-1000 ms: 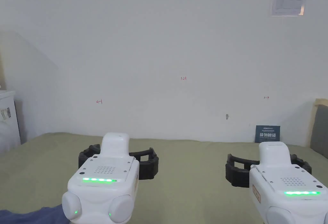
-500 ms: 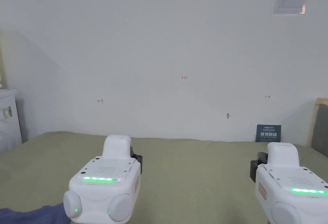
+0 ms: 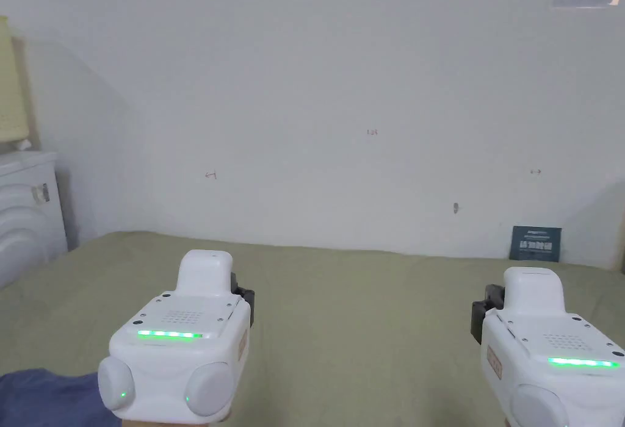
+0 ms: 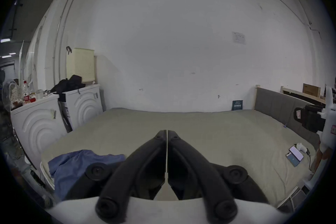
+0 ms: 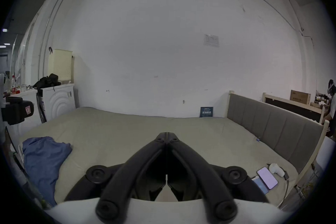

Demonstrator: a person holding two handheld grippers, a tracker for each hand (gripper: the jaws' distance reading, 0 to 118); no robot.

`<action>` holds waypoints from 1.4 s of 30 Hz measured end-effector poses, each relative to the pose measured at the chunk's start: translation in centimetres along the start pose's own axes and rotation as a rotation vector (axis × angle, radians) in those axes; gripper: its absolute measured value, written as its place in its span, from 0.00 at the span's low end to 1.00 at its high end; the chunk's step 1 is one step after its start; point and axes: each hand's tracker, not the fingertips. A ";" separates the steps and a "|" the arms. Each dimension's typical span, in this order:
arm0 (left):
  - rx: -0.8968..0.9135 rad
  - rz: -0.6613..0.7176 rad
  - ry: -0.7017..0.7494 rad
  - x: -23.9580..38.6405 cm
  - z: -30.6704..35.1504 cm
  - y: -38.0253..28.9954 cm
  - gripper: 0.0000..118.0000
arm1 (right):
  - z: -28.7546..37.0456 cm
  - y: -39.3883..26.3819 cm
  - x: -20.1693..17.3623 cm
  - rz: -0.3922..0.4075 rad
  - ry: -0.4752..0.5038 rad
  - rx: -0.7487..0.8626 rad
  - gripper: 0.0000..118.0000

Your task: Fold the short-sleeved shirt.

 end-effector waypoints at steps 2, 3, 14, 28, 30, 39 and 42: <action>-0.004 -0.004 0.059 -2.0 0.6 -0.3 0.01 | -0.7 -0.2 -2.0 0.001 0.056 -0.019 0.00; -0.005 -0.005 0.098 -3.4 0.6 -0.5 0.01 | -0.9 -0.3 -3.4 -0.005 0.093 -0.020 0.00; -0.045 0.055 0.493 -18.7 6.9 -1.8 0.02 | -1.4 -0.7 -20.4 0.015 0.501 0.001 0.00; -0.151 0.064 0.575 -25.0 6.6 -4.9 0.02 | -2.8 -3.6 -25.2 0.025 0.580 -0.059 0.00; -0.194 0.056 0.546 -25.2 4.9 -5.9 0.02 | -3.4 -4.5 -25.6 0.043 0.581 -0.078 0.00; -0.495 0.175 0.367 -27.6 -7.6 -13.0 0.02 | -7.2 -10.9 -27.2 0.115 0.578 -0.211 0.00; -0.596 0.215 0.304 -28.7 -12.1 -15.4 0.02 | -8.5 -13.0 -27.6 0.121 0.581 -0.265 0.00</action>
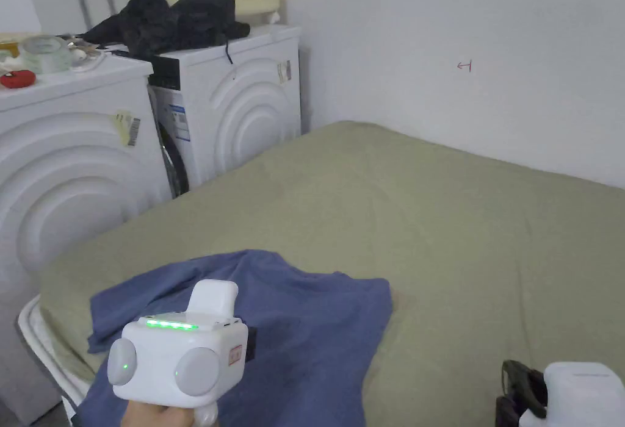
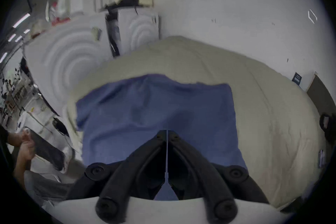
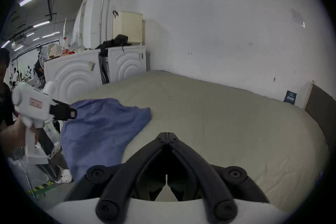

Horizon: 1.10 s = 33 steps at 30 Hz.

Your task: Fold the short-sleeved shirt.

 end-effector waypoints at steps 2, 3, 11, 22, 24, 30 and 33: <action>-0.082 -0.009 -0.012 0.4 -3.0 0.4 0.02 | -1.0 -1.1 0.3 -0.002 0.003 -0.033 0.00; -0.101 -0.014 -0.016 0.6 -4.1 0.6 0.02 | -1.4 -1.6 0.4 -0.002 -0.001 -0.049 0.00; -0.292 -0.127 -0.082 2.2 -9.1 0.7 1.00 | -2.0 -4.7 1.7 -0.034 -0.007 -0.138 0.00; -0.254 -0.126 -0.038 4.0 -6.6 0.8 0.01 | 4.1 -6.1 4.5 -0.056 -0.057 -0.155 0.00; -0.228 -0.161 0.002 4.0 -5.8 0.7 0.01 | 6.0 -6.1 5.6 -0.070 -0.081 -0.146 0.00; -0.102 -0.167 -0.036 7.5 1.1 3.1 0.01 | 12.9 -5.9 9.7 -0.134 -0.192 -0.089 0.00; -0.029 -0.238 -0.091 11.4 4.5 4.3 0.01 | 16.3 -6.1 11.5 -0.138 -0.276 -0.059 0.00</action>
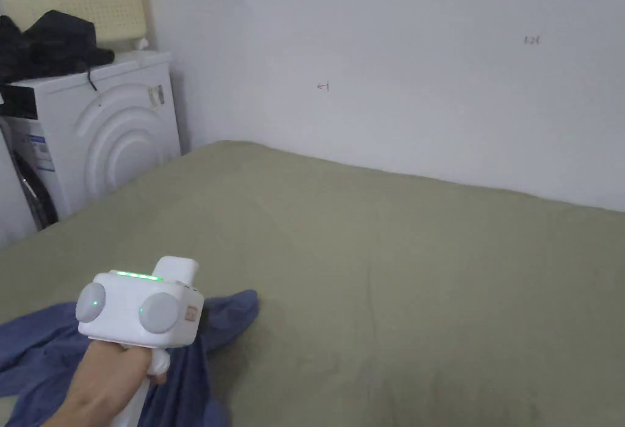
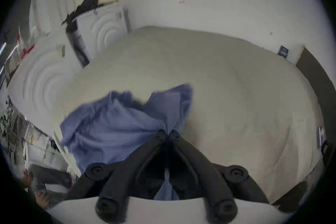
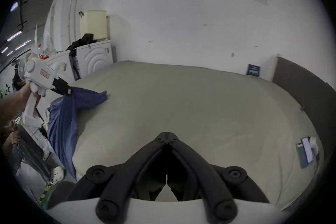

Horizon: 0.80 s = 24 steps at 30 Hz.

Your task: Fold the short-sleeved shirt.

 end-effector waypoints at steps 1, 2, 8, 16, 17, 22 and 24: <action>0.008 -0.020 -0.025 1.4 0.9 0.7 0.01 | 0.8 -0.1 0.7 0.005 -0.025 0.013 0.00; 0.046 -0.040 -0.052 3.2 1.8 1.3 0.01 | 1.7 -0.2 1.5 0.004 -0.051 0.027 0.00; 0.152 -0.212 -0.277 16.4 6.0 5.1 0.01 | 5.7 -0.8 7.0 -0.070 -0.200 0.060 0.00; 0.171 -0.374 -0.617 35.2 8.5 6.1 0.01 | 8.2 -1.9 13.9 -0.160 -0.360 0.043 0.00; 0.155 -0.388 -0.651 37.3 8.5 5.8 0.01 | 8.2 -2.1 14.5 -0.167 -0.377 0.039 0.00; 0.014 -0.440 -0.700 45.0 4.6 2.3 0.01 | 7.5 -3.3 17.2 -0.214 -0.416 -0.001 0.00; -0.064 -0.447 -0.683 46.8 1.6 0.3 0.01 | 6.9 -4.0 17.9 -0.232 -0.421 -0.021 0.00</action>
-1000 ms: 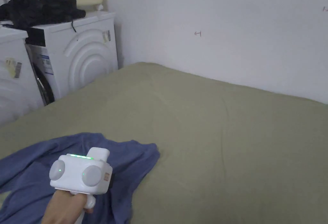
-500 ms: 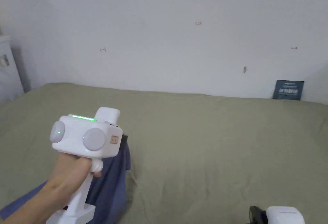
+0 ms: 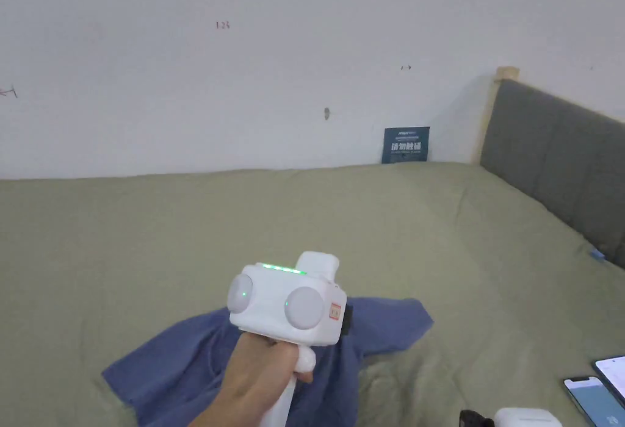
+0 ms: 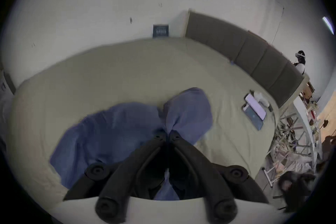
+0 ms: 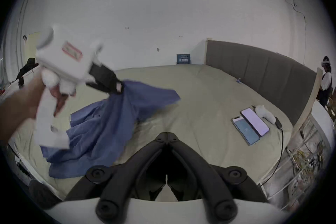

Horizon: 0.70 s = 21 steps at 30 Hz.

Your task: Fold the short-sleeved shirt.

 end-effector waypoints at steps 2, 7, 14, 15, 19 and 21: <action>-0.072 0.008 0.021 -0.1 -3.6 -1.6 0.01 | -0.9 -0.6 0.3 -0.010 0.001 -0.029 0.00; -0.140 0.070 0.017 -1.6 -7.9 -4.2 0.02 | -2.9 -1.7 0.6 -0.006 -0.008 -0.075 0.00; 0.046 0.094 0.037 -3.8 -3.1 -5.6 1.00 | -3.4 -1.4 -0.3 0.013 0.004 -0.085 0.00; 0.055 0.087 0.050 -4.3 -1.0 -5.7 1.00 | -3.1 -1.1 -0.5 0.014 0.011 -0.074 0.00; 0.270 0.082 0.157 -5.9 9.5 -7.8 0.90 | -1.8 0.2 -1.6 0.016 0.049 -0.016 0.00; 0.405 0.086 0.248 -6.6 15.3 -10.0 0.09 | -0.7 0.9 -2.4 0.025 0.070 0.012 0.00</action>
